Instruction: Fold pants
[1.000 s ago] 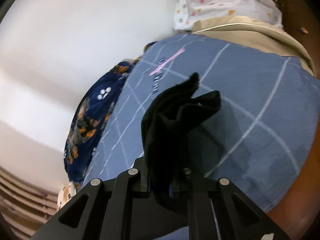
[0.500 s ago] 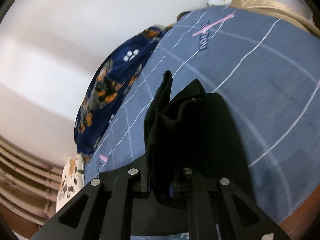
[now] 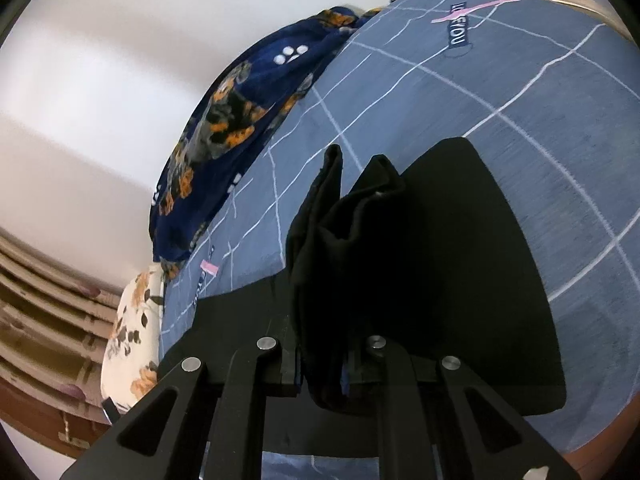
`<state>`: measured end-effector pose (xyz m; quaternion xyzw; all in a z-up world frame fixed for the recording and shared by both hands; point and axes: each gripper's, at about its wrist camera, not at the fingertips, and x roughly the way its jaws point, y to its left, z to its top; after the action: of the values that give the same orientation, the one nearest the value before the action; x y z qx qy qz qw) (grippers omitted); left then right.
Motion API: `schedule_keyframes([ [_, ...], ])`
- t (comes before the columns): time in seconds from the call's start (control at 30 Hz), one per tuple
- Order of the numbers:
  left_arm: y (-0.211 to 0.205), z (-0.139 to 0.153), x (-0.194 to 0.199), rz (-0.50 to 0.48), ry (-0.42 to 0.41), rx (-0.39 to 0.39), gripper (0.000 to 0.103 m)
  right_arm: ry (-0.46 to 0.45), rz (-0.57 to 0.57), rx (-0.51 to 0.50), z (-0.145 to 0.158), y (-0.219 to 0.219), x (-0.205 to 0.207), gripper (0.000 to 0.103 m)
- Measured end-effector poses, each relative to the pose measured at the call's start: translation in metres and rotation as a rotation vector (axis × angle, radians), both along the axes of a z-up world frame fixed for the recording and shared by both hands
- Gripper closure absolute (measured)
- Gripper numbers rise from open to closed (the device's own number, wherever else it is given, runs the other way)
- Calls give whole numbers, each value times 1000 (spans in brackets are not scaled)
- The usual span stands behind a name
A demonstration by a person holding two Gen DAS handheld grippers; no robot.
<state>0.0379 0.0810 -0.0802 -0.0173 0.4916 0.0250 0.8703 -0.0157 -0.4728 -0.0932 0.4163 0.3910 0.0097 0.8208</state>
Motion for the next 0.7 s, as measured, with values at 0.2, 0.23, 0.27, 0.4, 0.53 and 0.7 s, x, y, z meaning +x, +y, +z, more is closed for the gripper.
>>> schedule_keyframes([
  [0.2,-3,1,-1,-13,-2,1,14,8,53,-9,-5,18,4,90],
  [0.23,-4,1,-1,-16,-4,0,14,9,62,-13,-6,21,5,90],
  [0.27,-4,1,-1,-19,-5,1,14,10,70,-18,-6,24,7,90],
  [0.4,-8,1,-1,-26,1,16,14,11,97,-28,-6,34,9,90],
  [0.53,-10,1,-1,-32,0,26,14,13,127,-39,-6,46,11,90],
  [0.7,-11,0,-1,-34,3,22,14,16,180,-92,-3,67,16,89],
])
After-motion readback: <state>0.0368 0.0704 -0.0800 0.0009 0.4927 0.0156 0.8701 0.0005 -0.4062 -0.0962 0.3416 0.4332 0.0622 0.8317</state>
